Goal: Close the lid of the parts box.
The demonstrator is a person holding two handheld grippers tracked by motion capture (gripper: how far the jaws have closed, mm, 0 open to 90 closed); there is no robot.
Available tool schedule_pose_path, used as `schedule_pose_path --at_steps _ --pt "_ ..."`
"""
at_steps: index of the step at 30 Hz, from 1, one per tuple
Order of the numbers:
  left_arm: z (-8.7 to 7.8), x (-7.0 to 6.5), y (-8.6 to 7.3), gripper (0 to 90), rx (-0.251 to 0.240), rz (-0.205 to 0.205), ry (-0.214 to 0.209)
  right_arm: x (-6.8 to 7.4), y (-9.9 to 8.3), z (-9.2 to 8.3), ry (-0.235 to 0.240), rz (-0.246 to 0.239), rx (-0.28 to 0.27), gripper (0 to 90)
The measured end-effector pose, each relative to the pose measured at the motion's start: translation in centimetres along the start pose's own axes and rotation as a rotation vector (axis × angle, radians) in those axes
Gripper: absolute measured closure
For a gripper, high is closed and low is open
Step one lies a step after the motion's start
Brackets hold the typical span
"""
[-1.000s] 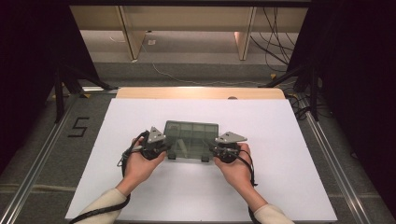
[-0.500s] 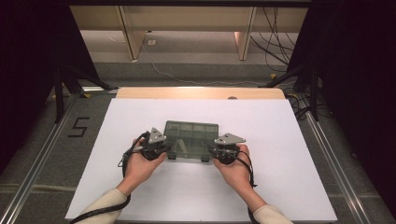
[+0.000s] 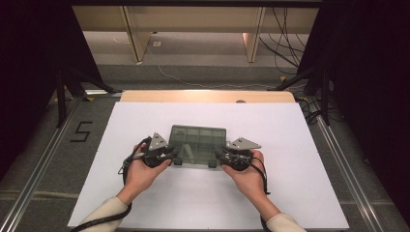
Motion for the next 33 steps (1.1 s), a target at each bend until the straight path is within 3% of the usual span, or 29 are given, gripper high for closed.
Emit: schedule_pose_path --at_steps 6,8,9,12,13,15,16,18,22,25,33 --pt "-1.4 -0.2 0.1 44.2 -0.016 0.008 -0.019 -0.5 0.8 -1.2 0.029 0.019 -0.053 49.1" --pt "-1.7 -0.5 0.4 37.4 -0.047 -0.012 -0.026 -0.7 1.0 -1.7 0.032 0.019 -0.058 45.5" --pt "-2.0 -0.5 0.4 33.8 -0.030 0.012 -0.034 -0.8 1.2 -1.9 0.029 0.015 -0.071 43.2" --pt "-2.2 -1.0 0.5 17.5 -0.042 0.012 -0.033 -0.8 1.4 -2.6 0.050 -0.003 -0.095 35.3" --pt "-2.4 -1.0 0.5 14.3 -0.036 0.038 -0.026 -1.0 1.5 -3.0 0.045 -0.013 -0.094 33.4" --pt "-2.7 -1.4 0.4 11.0 -0.045 0.042 -0.040 -1.0 1.6 -3.5 0.050 -0.015 -0.119 30.5" --pt "-2.7 -1.7 0.4 7.6 -0.060 0.020 -0.040 -1.0 1.6 -3.7 0.057 -0.016 -0.123 29.4" --pt "-3.1 -1.8 0.1 5.1 -0.043 0.033 -0.047 -0.9 1.5 -4.3 0.062 -0.018 -0.128 28.1" --pt "-3.6 -1.9 -0.2 2.8 -0.053 0.015 -0.058 -0.9 1.3 -5.0 0.064 -0.023 -0.151 27.1" --pt "-4.2 -1.8 -0.5 1.7 -0.056 0.014 -0.060 -0.9 1.0 -5.8 0.057 -0.023 -0.133 26.3" --pt "-5.5 -1.4 -1.0 1.5 -0.078 0.004 -0.042 -1.2 0.4 -7.2 0.049 -0.028 -0.147 25.6"
Point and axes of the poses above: each handheld gripper's, and its own axes: z roughly forward along the jaws, y roughly out of its top, x roughly to its left, the point moved 8 cm from there along z, roughly forward along the jaws, and after that the axes turned 6 degrees about -x, right-handed, at the moved point
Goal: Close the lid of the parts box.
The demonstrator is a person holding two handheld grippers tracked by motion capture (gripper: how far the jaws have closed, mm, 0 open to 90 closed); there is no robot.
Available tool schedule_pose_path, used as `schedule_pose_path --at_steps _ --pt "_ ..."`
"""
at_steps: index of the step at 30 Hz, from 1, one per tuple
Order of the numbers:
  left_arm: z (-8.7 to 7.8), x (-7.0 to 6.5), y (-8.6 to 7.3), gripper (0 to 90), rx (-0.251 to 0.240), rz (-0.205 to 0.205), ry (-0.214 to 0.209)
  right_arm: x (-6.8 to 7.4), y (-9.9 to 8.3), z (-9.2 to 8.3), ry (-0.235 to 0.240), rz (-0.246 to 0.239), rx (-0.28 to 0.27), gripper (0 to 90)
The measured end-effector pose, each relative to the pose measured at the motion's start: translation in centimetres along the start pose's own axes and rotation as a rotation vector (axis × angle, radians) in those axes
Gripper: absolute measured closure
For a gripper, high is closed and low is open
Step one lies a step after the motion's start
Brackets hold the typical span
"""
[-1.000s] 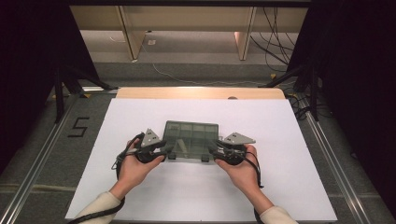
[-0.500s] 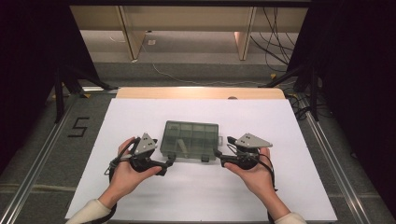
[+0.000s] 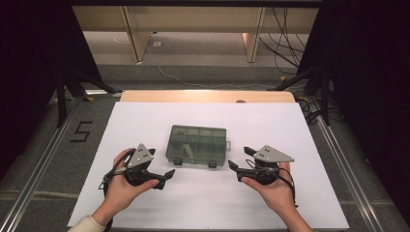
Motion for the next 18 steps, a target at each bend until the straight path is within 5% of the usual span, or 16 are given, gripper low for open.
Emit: schedule_pose_path --at_steps 12,14,18 --pt "-1.5 0.1 -0.9 2.5 -0.017 -0.027 0.003 -0.7 -0.7 -2.1 -0.023 0.012 -0.016 25.4" --pt "-1.7 0.1 -1.0 2.5 -0.020 -0.026 0.009 -0.7 -1.0 -2.8 -0.025 0.019 0.026 25.5" --pt "-2.1 0.2 -1.3 2.5 -0.021 -0.025 0.011 -0.7 -1.2 -3.2 -0.024 0.042 -0.002 25.5"
Point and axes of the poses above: each handheld gripper's, and its own axes: z roughly forward along the jaws, y roughly out of its top, x roughly to its left, the point moved 8 cm from there along z, roughly forward along the jaws, and after that the axes turned 6 degrees about -x, right-handed, at the moved point
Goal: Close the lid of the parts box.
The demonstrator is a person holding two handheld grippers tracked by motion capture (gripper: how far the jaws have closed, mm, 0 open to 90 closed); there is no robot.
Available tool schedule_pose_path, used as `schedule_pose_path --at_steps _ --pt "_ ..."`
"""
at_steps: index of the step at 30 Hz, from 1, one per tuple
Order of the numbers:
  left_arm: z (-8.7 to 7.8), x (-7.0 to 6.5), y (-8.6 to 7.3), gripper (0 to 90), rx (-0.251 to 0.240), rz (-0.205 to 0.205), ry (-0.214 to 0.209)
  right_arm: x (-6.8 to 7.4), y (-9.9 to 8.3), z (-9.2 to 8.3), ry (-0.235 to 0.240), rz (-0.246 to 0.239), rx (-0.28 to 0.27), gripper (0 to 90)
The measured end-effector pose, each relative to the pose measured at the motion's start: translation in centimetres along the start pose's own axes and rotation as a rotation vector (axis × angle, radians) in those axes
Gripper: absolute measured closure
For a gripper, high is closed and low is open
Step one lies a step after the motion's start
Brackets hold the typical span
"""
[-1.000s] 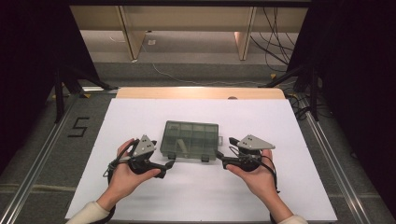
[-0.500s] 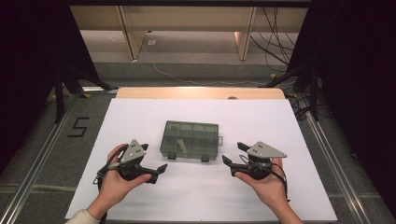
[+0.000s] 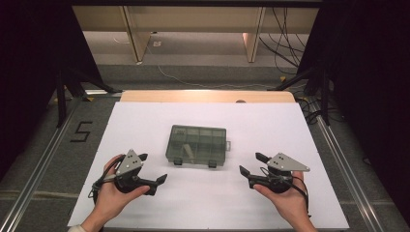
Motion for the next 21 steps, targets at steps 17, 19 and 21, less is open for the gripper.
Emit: schedule_pose_path --at_steps 17,19,21 --pt "-1.4 0.5 -0.7 3.0 -0.005 -0.010 0.023 -0.4 -1.0 -1.8 -0.016 0.010 0.001 25.4" --pt "-1.5 0.6 -0.8 3.1 -0.004 -0.011 0.029 -0.5 -1.2 -1.9 -0.020 0.009 0.001 25.4" --pt "-1.6 0.6 -0.9 3.2 -0.001 -0.008 0.030 -0.7 -1.4 -2.1 -0.033 -0.010 0.006 25.3"
Point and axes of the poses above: each handheld gripper's, and its own axes: z roughly forward along the jaws, y roughly out of its top, x roughly to its left, the point moved 8 cm from there along z, roughly forward along the jaws, and after that the axes turned 6 degrees about -x, right-handed, at the moved point
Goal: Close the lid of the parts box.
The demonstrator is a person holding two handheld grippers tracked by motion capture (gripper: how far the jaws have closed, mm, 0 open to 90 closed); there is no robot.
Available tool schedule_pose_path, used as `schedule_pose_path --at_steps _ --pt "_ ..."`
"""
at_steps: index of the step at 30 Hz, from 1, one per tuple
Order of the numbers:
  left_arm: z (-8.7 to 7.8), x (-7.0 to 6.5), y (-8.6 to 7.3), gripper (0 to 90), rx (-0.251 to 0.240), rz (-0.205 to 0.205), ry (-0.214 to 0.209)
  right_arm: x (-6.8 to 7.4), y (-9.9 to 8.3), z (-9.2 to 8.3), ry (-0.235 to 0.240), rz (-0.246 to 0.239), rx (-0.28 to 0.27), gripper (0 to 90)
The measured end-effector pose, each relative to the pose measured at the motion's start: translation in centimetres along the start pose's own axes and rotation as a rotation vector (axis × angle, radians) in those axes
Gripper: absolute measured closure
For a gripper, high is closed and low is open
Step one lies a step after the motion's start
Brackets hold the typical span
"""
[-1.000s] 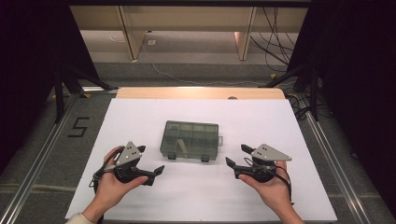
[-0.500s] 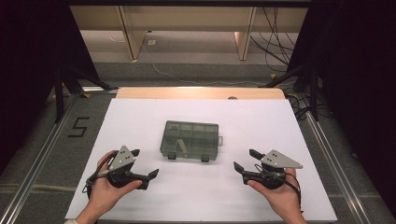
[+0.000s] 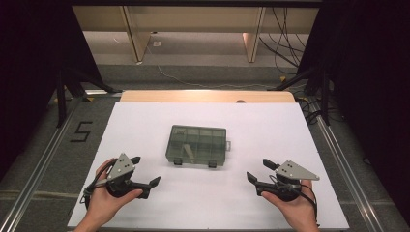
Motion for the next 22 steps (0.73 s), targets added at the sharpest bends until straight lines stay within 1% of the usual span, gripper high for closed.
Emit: schedule_pose_path --at_steps 1,3,4,5,7,8,9,10,11,12,13,14,15,16,17,18,19,22 --pt "-0.03 0.00 -0.02 3.2 -0.001 -0.001 0.000 0.13 -0.07 -0.19 0.008 0.013 0.009 25.3" --pt "-0.03 0.00 -0.04 3.3 -0.001 0.002 0.001 0.13 -0.22 -0.31 0.004 0.013 0.015 25.3" --pt "-0.03 0.00 -0.04 3.3 -0.001 0.002 0.001 0.08 -0.38 -0.46 0.004 0.006 0.034 25.3" --pt "-0.02 0.02 -0.05 3.4 -0.001 0.002 0.002 0.10 -0.39 -0.39 0.004 0.008 0.026 25.3" --pt "-0.02 0.09 -0.03 3.6 -0.002 0.003 0.003 0.04 -0.54 -0.45 0.003 -0.003 0.040 25.3" --pt "-0.02 0.09 -0.02 3.6 -0.003 0.003 0.003 0.18 -0.42 -0.07 0.012 0.005 0.002 25.3" --pt "0.00 0.09 -0.02 3.6 -0.004 0.005 0.003 0.10 -0.59 -0.47 0.005 0.000 0.046 25.3" --pt "0.05 0.01 -0.06 3.6 -0.006 -0.007 0.005 0.13 -0.61 -0.41 0.007 -0.001 0.045 25.3" --pt "0.08 0.07 -0.07 3.6 -0.004 0.007 0.001 0.07 -0.65 -0.29 0.001 -0.011 0.040 25.3" --pt "0.12 0.05 -0.11 3.6 -0.004 0.002 0.001 0.27 -0.60 0.11 0.014 0.000 0.008 25.3" --pt "0.15 0.06 -0.15 3.6 -0.002 0.005 0.004 0.19 -0.69 -0.04 0.008 -0.008 0.026 25.3" --pt "0.19 0.07 -0.19 3.6 0.000 0.010 0.002 0.26 -0.73 -0.07 0.007 0.000 0.030 25.3" --pt "0.21 0.07 -0.23 3.6 0.003 0.010 0.002 0.26 -0.84 -0.22 0.011 -0.003 0.051 25.3" --pt "0.25 0.06 -0.27 3.6 0.004 0.009 -0.003 0.28 -0.76 -0.02 0.009 -0.001 0.027 25.3" --pt "0.29 0.07 -0.29 3.6 0.004 0.007 -0.001 0.26 -0.82 -0.13 0.009 -0.004 0.039 25.3" --pt "0.34 0.11 -0.33 3.6 0.005 0.008 0.000 0.28 -0.77 -0.01 0.008 -0.001 0.025 25.3" --pt "0.30 0.09 -0.34 3.6 0.007 0.005 0.007 0.27 -0.77 0.01 0.009 -0.002 0.024 25.3" --pt "0.39 0.05 -0.35 3.5 0.004 0.001 0.002 0.30 -0.80 0.04 0.010 -0.001 0.023 25.3"
Point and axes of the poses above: each handheld gripper's, and its own axes: z roughly forward along the jaws, y roughly out of its top, x roughly to its left, the point moved 8 cm from there along z, roughly forward along the jaws, and after that the axes turned 6 degrees about -x, right-handed, at the moved point
